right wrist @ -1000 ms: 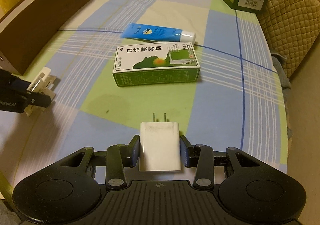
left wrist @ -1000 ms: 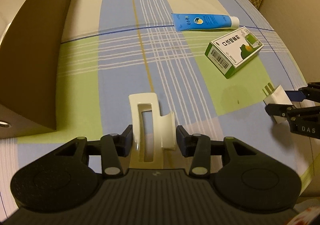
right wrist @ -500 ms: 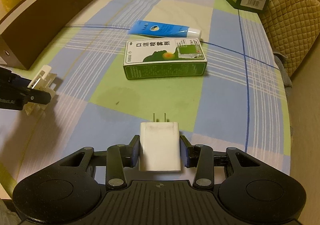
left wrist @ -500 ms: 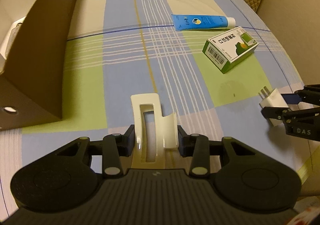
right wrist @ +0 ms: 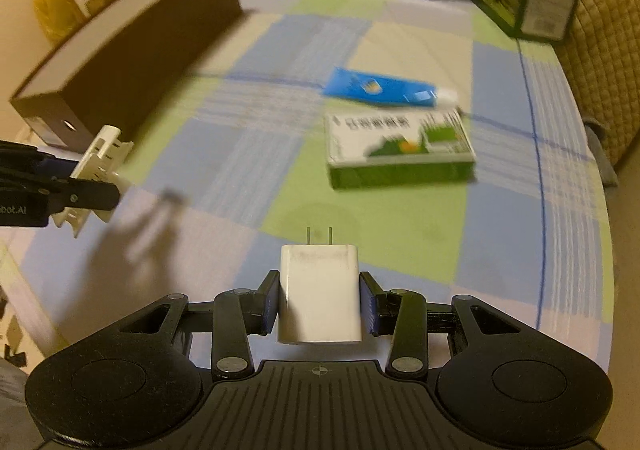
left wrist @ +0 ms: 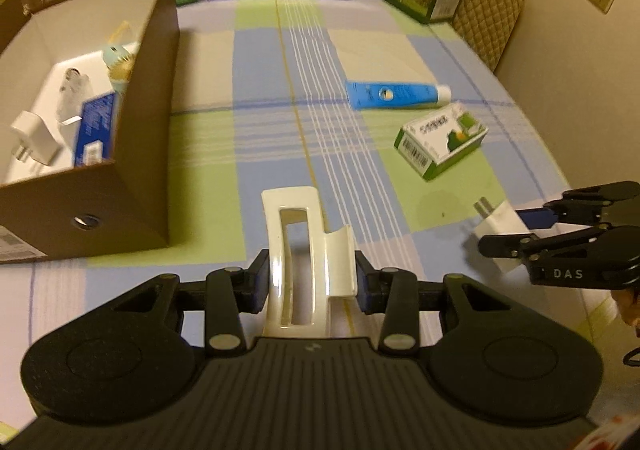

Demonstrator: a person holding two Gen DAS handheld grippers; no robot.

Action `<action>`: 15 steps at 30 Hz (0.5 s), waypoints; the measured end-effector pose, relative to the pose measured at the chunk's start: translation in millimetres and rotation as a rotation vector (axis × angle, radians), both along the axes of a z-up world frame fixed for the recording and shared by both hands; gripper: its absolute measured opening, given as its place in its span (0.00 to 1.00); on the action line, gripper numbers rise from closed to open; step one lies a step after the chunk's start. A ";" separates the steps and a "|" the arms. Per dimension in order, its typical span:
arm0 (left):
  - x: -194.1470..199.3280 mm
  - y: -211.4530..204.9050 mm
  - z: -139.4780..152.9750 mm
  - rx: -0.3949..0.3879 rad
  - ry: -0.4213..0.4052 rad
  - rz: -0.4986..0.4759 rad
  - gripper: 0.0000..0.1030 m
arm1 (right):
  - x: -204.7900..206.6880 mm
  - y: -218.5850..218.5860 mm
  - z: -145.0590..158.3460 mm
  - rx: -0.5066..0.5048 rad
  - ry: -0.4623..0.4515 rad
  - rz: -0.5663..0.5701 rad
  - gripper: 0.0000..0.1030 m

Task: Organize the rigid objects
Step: 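Lift the tube holder and white plug with both tools toward the box, then lower the tube holder and white plug into the box with both tools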

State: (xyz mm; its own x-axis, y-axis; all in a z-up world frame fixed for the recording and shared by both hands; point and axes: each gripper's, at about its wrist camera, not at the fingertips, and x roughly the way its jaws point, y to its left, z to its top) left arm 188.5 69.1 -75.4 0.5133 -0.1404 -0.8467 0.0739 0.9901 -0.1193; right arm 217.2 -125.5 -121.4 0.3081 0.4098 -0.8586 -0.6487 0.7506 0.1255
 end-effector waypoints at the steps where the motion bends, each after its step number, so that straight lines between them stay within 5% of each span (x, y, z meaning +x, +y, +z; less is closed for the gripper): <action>1: -1.8 3.2 5.2 -0.005 -0.011 0.003 0.35 | -1.1 5.2 6.3 0.013 -0.010 0.014 0.36; 15: -27.2 90.5 65.4 0.008 -0.133 0.125 0.35 | -17.1 125.5 70.9 0.203 -0.082 0.249 0.37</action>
